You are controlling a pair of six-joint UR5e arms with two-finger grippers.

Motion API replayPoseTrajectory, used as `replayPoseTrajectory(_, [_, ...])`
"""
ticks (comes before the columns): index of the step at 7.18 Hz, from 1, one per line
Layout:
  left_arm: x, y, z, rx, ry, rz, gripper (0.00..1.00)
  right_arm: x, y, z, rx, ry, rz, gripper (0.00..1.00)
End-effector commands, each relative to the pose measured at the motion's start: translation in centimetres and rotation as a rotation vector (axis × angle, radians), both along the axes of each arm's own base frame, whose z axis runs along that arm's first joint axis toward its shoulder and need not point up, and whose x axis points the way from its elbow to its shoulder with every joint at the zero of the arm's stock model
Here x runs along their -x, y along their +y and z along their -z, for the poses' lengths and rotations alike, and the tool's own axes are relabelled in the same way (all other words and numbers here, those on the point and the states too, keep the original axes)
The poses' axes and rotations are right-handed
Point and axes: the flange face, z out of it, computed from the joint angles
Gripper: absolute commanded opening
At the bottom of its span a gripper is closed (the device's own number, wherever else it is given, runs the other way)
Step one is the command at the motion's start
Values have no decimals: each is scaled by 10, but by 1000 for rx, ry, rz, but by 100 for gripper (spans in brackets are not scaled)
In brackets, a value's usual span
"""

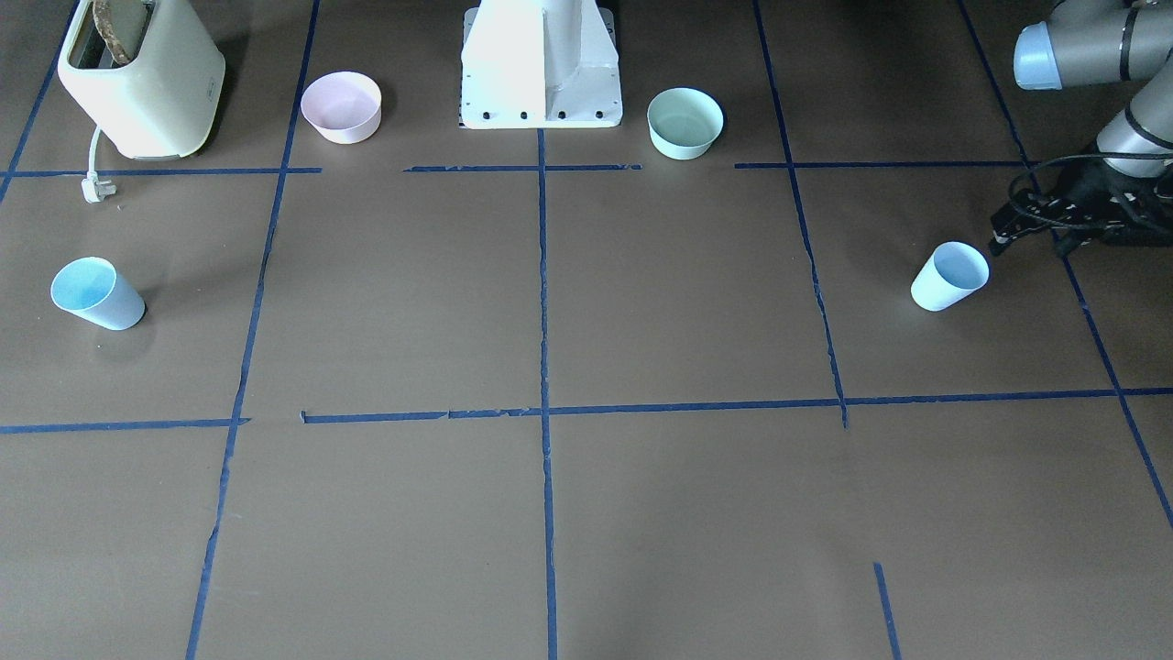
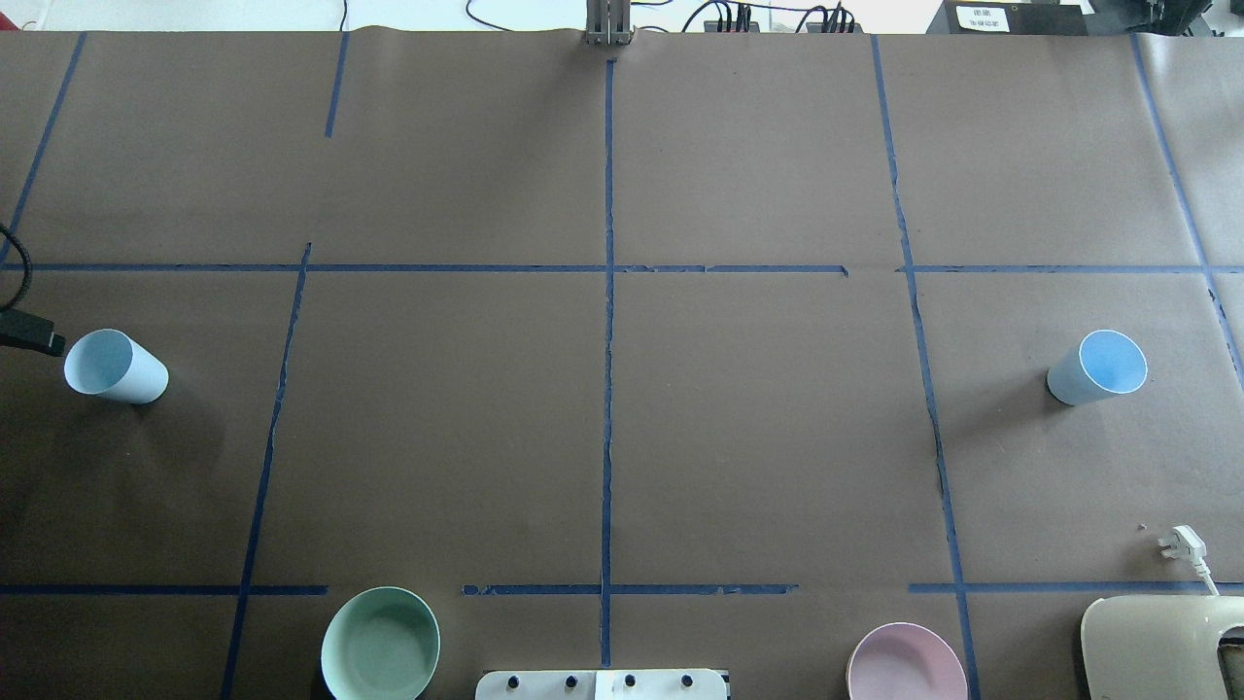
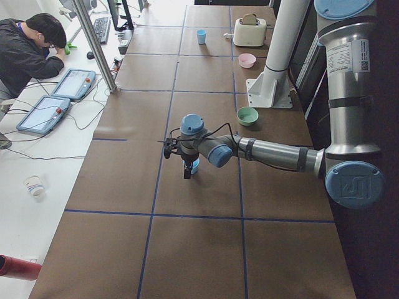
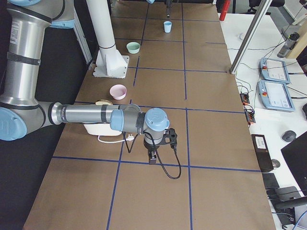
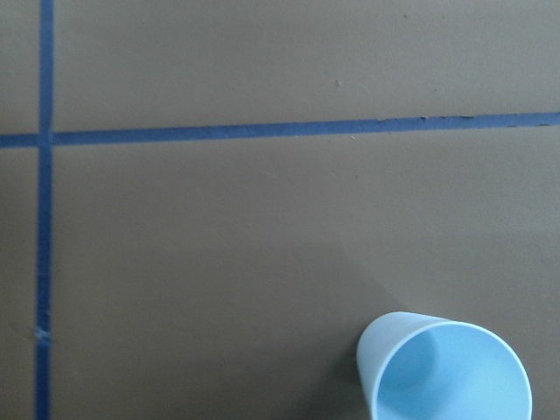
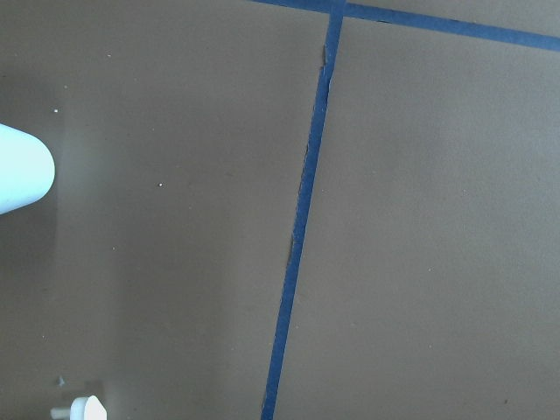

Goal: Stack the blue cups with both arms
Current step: 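Reach the left gripper down and grasp the light-blue cup near it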

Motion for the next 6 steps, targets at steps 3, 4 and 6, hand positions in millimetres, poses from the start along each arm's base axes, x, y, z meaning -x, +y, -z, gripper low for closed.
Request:
replayPoseTrajectory(3, [-36, 8, -23, -2, -7, -25, 90, 0, 1, -2, 4, 0, 0, 100])
replayPoseTrajectory(4, [-38, 7, -22, 9, -3, -16, 58, 0, 1, -2, 4, 0, 0, 100])
replayPoseTrajectory(6, [-40, 7, -21, 33, 5, 0, 7, 0, 1, -2, 3, 1, 0, 100])
